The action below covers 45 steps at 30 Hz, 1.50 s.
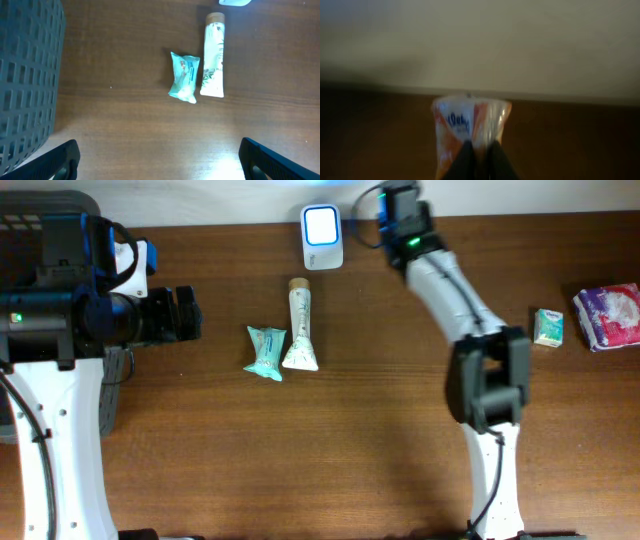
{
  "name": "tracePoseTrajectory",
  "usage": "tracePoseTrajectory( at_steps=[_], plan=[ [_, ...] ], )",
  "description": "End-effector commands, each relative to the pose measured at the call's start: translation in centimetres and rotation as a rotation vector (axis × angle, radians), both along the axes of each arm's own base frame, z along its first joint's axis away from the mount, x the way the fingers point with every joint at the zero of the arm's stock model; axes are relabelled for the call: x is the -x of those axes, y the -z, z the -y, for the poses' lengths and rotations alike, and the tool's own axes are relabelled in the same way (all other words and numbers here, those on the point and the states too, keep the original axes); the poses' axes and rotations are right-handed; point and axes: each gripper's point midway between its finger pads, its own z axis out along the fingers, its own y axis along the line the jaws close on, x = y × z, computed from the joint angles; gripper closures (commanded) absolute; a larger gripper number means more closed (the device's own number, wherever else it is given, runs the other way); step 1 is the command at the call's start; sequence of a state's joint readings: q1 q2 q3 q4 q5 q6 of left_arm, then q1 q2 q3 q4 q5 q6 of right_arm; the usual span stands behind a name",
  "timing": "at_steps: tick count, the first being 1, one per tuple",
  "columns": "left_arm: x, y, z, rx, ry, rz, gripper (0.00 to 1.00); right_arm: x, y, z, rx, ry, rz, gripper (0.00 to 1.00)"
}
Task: Scan the item barcode
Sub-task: 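Place the orange pack beside the other scanned packs on the right, then grasp the white Pantene tube with the right gripper and lift it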
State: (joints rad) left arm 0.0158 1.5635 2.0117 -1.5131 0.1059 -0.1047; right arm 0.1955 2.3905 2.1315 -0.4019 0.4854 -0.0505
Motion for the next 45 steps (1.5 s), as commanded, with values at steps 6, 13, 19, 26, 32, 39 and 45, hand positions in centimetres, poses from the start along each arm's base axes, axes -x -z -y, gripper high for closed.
tracePoseTrajectory(
  at_steps=[6,13,19,26,32,39,45],
  plan=[
    [0.0,-0.2,0.2,0.003,0.018,0.008,0.01,13.8,1.4,26.6,-0.064,0.579,-0.357,0.95],
    [0.0,-0.2,0.2,0.003,0.018,0.008,0.01,16.7,3.4,30.1,-0.202,0.611,-0.423,0.40],
    [0.0,-0.2,0.2,0.003,0.018,0.008,0.01,10.9,3.9,13.4,-0.742,0.064,-0.431,0.38],
    [0.0,-0.2,0.2,0.003,0.018,0.009,0.01,15.3,4.1,-11.7,-0.731,-0.374,-0.710,0.24],
    [0.0,-0.2,0.2,0.003,0.018,0.008,0.01,17.7,4.1,-25.0,-0.457,-0.474,-0.589,0.54],
    [0.0,-0.2,0.2,0.003,0.018,0.008,0.01,17.3,8.5,-26.8,-0.345,-0.421,-0.561,0.54],
    [0.0,-0.2,0.2,0.003,0.018,0.008,0.01,17.1,12.0,-25.4,-0.287,-0.360,-0.601,0.55]
  ],
)
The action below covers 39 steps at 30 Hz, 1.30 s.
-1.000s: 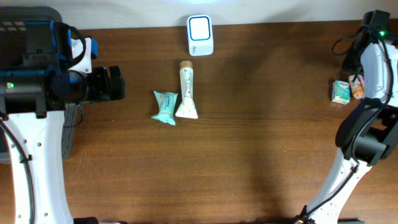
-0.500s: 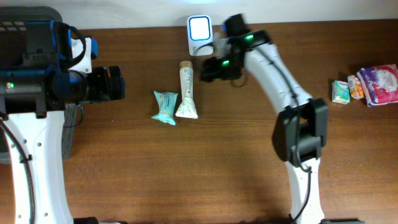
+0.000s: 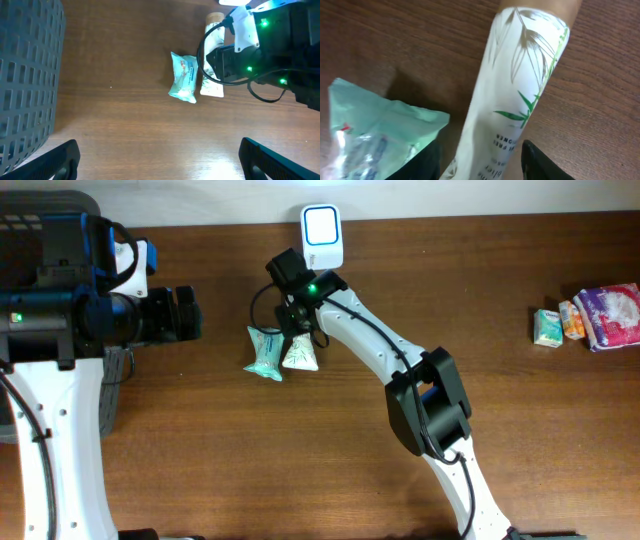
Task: Scan the item barcode
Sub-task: 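Grasp the white Pantene tube with the right gripper and lift it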
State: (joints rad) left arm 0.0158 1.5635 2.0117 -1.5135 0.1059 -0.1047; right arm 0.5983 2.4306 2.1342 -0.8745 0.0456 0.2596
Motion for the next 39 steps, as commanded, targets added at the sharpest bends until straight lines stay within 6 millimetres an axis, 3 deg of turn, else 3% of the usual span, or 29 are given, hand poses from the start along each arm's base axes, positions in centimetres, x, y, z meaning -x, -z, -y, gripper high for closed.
tracePoseTrajectory(
  at_steps=[1,2,3,6,9,12,14,15,17,18,22,25,27,32,35,39],
  plan=[
    [0.0,-0.2,0.2,0.003,0.018,0.009,0.01,-0.2,1.6,1.8,0.082,0.042,-0.006,0.64],
    [0.0,-0.2,0.2,0.003,0.018,0.009,0.01,0.0,1.7,2.0,0.091,0.043,-0.013,0.75],
    [0.0,-0.2,0.2,0.003,0.018,0.009,0.01,0.2,1.9,3.2,0.122,0.059,-0.033,0.95],
    [0.0,-0.2,0.2,0.003,0.018,0.009,0.01,1.2,2.4,7.0,0.184,0.105,-0.134,0.96],
    [0.0,-0.2,0.2,0.003,0.018,0.009,0.01,3.1,1.4,14.2,0.309,0.199,-0.272,0.96],
    [0.0,-0.2,0.2,0.003,0.018,0.009,0.01,3.3,0.3,21.4,0.453,0.306,-0.315,0.96],
    [0.0,-0.2,0.2,0.003,0.018,0.009,0.01,3.0,-0.4,24.6,0.463,0.342,-0.335,0.61],
    [0.0,-0.2,0.2,0.003,0.018,0.009,0.01,2.9,-1.1,25.3,0.466,0.354,-0.334,0.55],
    [0.0,-0.2,0.2,0.003,0.018,0.009,0.01,3.0,-3.7,25.0,0.443,0.355,-0.329,0.54],
    [0.0,-0.2,0.2,0.003,0.018,0.009,0.01,3.3,-4.4,22.4,0.352,0.321,-0.343,0.54],
    [0.0,-0.2,0.2,0.003,0.018,0.009,0.01,3.6,-3.8,20.1,0.386,0.270,-0.325,0.47],
    [0.0,-0.2,0.2,0.003,0.018,0.009,0.01,3.7,-1.7,19.7,0.398,0.258,-0.324,0.48],
    [0.0,-0.2,0.2,0.003,0.018,0.009,0.01,3.0,-0.6,21.9,0.523,0.279,-0.268,0.47],
    [0.0,-0.2,0.2,0.003,0.018,0.009,0.01,2.1,0.1,24.0,0.591,0.312,-0.221,0.44],
    [0.0,-0.2,0.2,0.003,0.018,0.009,0.01,1.2,0.1,26.3,0.579,0.370,-0.212,0.38],
    [0.0,-0.2,0.2,0.003,0.018,0.009,0.01,1.0,1.1,26.9,0.475,0.350,-0.264,0.37]
  ],
)
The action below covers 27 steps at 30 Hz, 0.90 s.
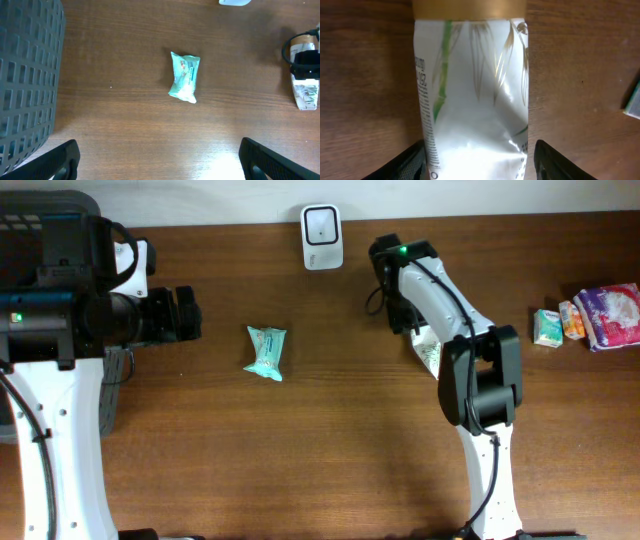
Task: Scan the item barcode
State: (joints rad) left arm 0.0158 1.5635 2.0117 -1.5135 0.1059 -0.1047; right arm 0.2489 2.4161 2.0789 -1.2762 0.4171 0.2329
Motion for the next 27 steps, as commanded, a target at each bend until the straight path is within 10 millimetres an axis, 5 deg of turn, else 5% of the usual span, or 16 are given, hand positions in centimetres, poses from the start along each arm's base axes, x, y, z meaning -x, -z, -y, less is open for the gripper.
tracePoseTrajectory(
  at_steps=[1,6,9,13,17,20,23,25,27],
  plan=[
    [0.0,-0.2,0.2,0.003,0.018,0.009,0.01,-0.2,0.4,-0.2,-0.095,-0.051,-0.024,0.34],
    [0.0,-0.2,0.2,0.003,0.018,0.009,0.01,0.9,3.7,2.0,-0.098,-0.009,-0.052,0.39],
    [0.0,-0.2,0.2,0.003,0.018,0.009,0.01,1.0,4.2,2.4,-0.124,0.011,-0.053,0.80],
    [0.0,-0.2,0.2,0.003,0.018,0.009,0.01,0.9,4.1,-0.9,-0.318,0.010,-0.065,0.94],
    [0.0,-0.2,0.2,0.003,0.018,0.009,0.01,0.6,-0.5,-5.3,-0.564,-0.030,-0.093,0.89],
    [0.0,-0.2,0.2,0.003,0.018,0.009,0.01,2.0,-1.2,-8.2,-0.740,-0.064,-0.161,0.81],
    [0.0,-0.2,0.2,0.003,0.018,0.009,0.01,3.2,0.1,-7.9,-0.731,-0.047,-0.205,0.65],
    [0.0,-0.2,0.2,0.003,0.018,0.009,0.01,3.3,0.5,-7.3,-0.697,-0.046,-0.207,0.44],
    [0.0,-0.2,0.2,0.003,0.018,0.009,0.01,3.5,0.5,-7.3,-0.697,-0.043,-0.215,0.43]
  ],
)
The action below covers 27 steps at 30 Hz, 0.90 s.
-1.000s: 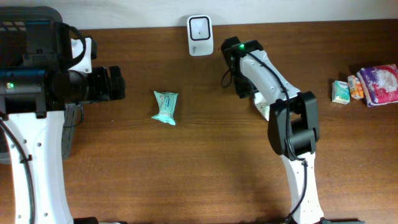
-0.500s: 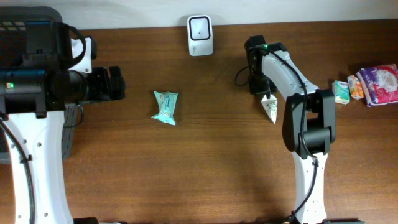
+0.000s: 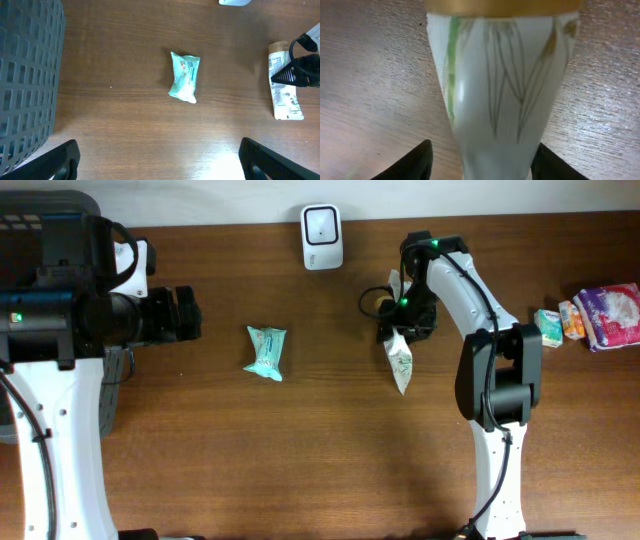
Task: Scan the item barcode
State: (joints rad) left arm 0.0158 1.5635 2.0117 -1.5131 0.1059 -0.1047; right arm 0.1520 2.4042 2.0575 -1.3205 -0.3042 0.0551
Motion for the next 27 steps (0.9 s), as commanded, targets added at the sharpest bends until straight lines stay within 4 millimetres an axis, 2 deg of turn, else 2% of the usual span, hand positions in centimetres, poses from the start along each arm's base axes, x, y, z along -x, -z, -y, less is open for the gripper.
tracePoseTrajectory(
  at_steps=[1,2,4,5,10,12,13,14,16,17,19,20,21,22,23,24,25,26,27],
  plan=[
    [0.0,-0.2,0.2,0.003,0.018,0.008,0.01,0.6,-0.2,-0.1,0.004,-0.008,-0.018,0.43],
    [0.0,-0.2,0.2,0.003,0.018,0.008,0.01,0.9,-0.2,-0.1,0.005,-0.009,-0.029,0.44],
    [0.0,-0.2,0.2,0.003,0.018,0.008,0.01,1.3,-0.3,-0.1,0.007,-0.011,-0.043,0.69],
    [0.0,-0.2,0.2,0.003,0.018,0.008,0.01,1.8,-0.3,-0.3,0.011,-0.015,-0.061,0.76],
    [0.0,-0.2,0.2,0.003,0.018,0.008,0.01,3.9,-0.2,-0.7,0.079,-0.067,-0.124,0.38],
    [0.0,-0.2,0.2,0.003,0.018,0.008,0.01,4.9,0.3,-1.3,0.091,-0.089,-0.151,0.29],
    [0.0,-0.2,0.2,0.003,0.018,0.008,0.01,5.4,0.9,-0.7,0.141,-0.107,-0.162,0.32],
    [0.0,-0.2,0.2,0.003,0.018,0.008,0.01,5.7,1.1,-0.2,0.168,-0.114,-0.169,0.46],
    [0.0,-0.2,0.2,0.003,0.018,0.008,0.01,5.8,1.3,-0.1,0.172,-0.105,-0.177,0.64],
    [0.0,-0.2,0.2,0.003,0.018,0.009,0.01,5.8,1.3,-0.1,0.172,-0.105,-0.177,0.82],
    [0.0,-0.2,0.2,0.003,0.018,0.009,0.01,5.8,1.3,-0.1,0.173,-0.106,-0.177,0.92],
    [0.0,-0.2,0.2,0.003,0.018,0.008,0.01,5.8,1.3,-0.1,0.172,-0.106,-0.178,0.93],
    [0.0,-0.2,0.2,0.003,0.018,0.009,0.01,5.9,1.3,-0.1,0.173,-0.106,-0.181,0.89],
    [0.0,-0.2,0.2,0.003,0.018,0.008,0.01,6.0,1.2,0.0,0.174,-0.106,-0.186,0.49],
    [0.0,-0.2,0.2,0.003,0.018,0.008,0.01,6.0,1.2,0.0,0.174,-0.106,-0.186,0.46],
    [0.0,-0.2,0.2,0.003,0.018,0.008,0.01,6.0,1.2,0.0,0.173,-0.106,-0.185,0.48],
    [0.0,-0.2,0.2,0.003,0.018,0.008,0.01,6.0,1.2,0.0,0.173,-0.106,-0.185,0.65],
    [0.0,-0.2,0.2,0.003,0.018,0.008,0.01,6.0,1.2,0.0,0.173,-0.106,-0.184,0.96],
    [0.0,-0.2,0.2,0.003,0.018,0.008,0.01,6.0,1.2,-0.1,0.169,-0.105,-0.185,0.96]
  ],
)
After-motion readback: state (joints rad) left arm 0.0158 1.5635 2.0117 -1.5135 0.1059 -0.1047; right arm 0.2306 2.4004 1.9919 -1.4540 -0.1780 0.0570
